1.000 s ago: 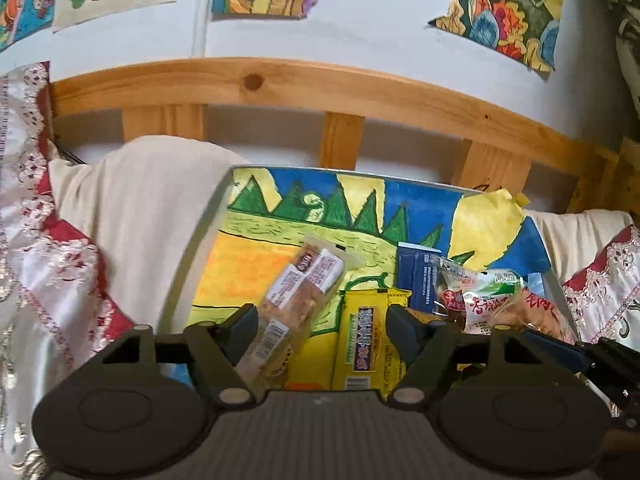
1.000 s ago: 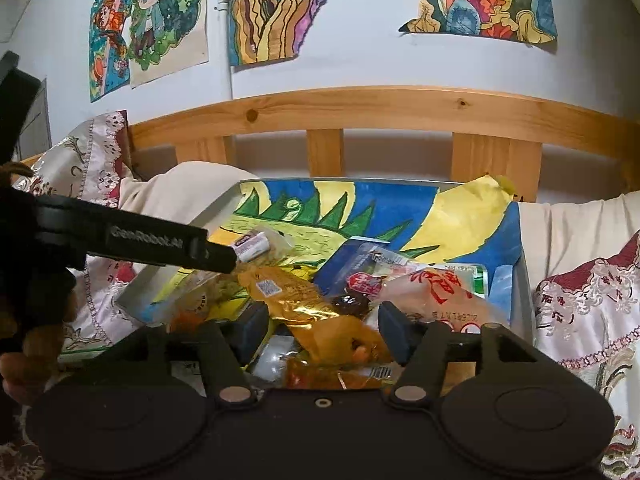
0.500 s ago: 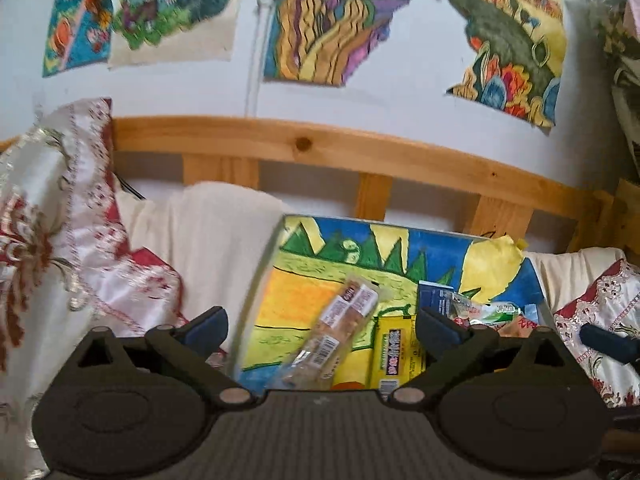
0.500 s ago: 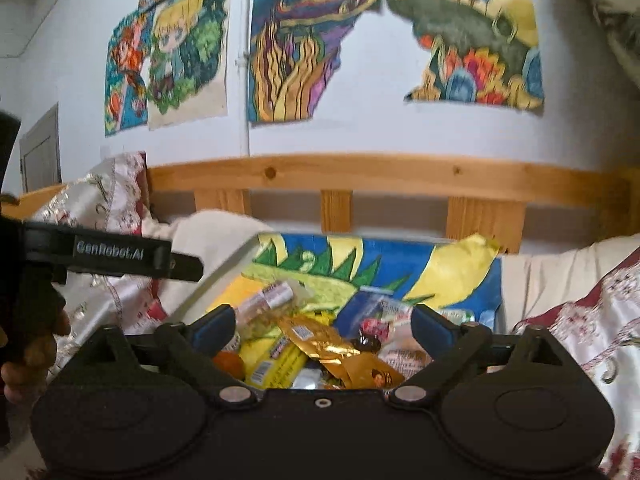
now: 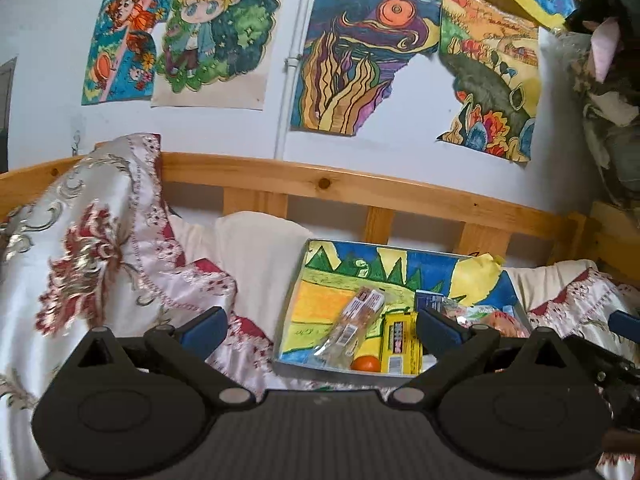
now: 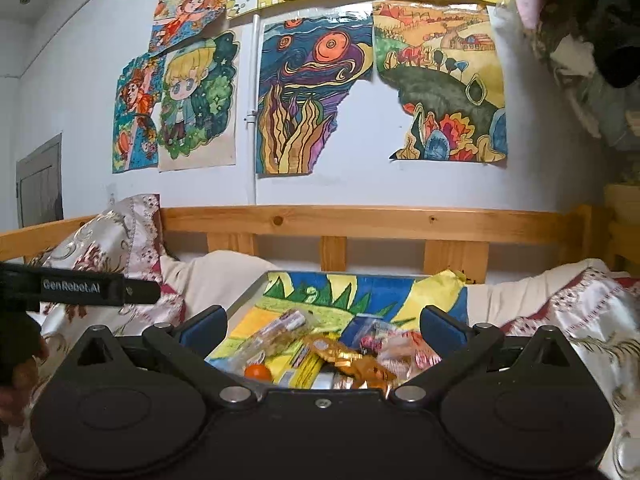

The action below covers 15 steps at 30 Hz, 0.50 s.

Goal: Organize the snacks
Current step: 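Move both grippers back over the sheet toward the green marker and jelly pack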

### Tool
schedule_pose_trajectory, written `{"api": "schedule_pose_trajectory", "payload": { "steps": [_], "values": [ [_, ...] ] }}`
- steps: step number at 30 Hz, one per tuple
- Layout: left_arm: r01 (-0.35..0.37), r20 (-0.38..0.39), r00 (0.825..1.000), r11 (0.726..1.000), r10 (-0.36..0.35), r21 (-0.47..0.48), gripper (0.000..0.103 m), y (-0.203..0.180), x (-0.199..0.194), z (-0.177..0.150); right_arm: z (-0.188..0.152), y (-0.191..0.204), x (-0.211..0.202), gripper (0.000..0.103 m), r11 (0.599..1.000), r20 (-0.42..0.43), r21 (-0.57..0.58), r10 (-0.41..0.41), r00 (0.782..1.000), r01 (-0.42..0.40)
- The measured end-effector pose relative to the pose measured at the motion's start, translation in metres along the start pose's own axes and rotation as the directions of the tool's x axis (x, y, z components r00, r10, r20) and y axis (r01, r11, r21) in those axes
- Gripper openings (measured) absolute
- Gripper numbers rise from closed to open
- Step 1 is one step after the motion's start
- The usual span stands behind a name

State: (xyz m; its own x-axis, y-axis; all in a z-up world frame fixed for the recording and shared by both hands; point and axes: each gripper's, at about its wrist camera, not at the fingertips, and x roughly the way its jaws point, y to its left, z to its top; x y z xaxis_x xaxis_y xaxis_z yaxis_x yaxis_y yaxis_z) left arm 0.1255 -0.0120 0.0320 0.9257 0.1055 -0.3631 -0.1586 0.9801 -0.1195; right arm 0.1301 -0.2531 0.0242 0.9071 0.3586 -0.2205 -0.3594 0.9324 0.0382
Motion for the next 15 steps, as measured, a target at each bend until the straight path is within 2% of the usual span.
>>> {"api": "schedule_pose_trajectory", "payload": {
  "steps": [15],
  "values": [
    [-0.02, -0.073, 0.997, 1.0, 0.02, 0.0, 0.102, 0.032, -0.051, -0.044, -0.027, 0.024, -0.07, 0.102, 0.999, -0.071, 0.023, -0.024, 0.997, 0.025]
  ]
}}
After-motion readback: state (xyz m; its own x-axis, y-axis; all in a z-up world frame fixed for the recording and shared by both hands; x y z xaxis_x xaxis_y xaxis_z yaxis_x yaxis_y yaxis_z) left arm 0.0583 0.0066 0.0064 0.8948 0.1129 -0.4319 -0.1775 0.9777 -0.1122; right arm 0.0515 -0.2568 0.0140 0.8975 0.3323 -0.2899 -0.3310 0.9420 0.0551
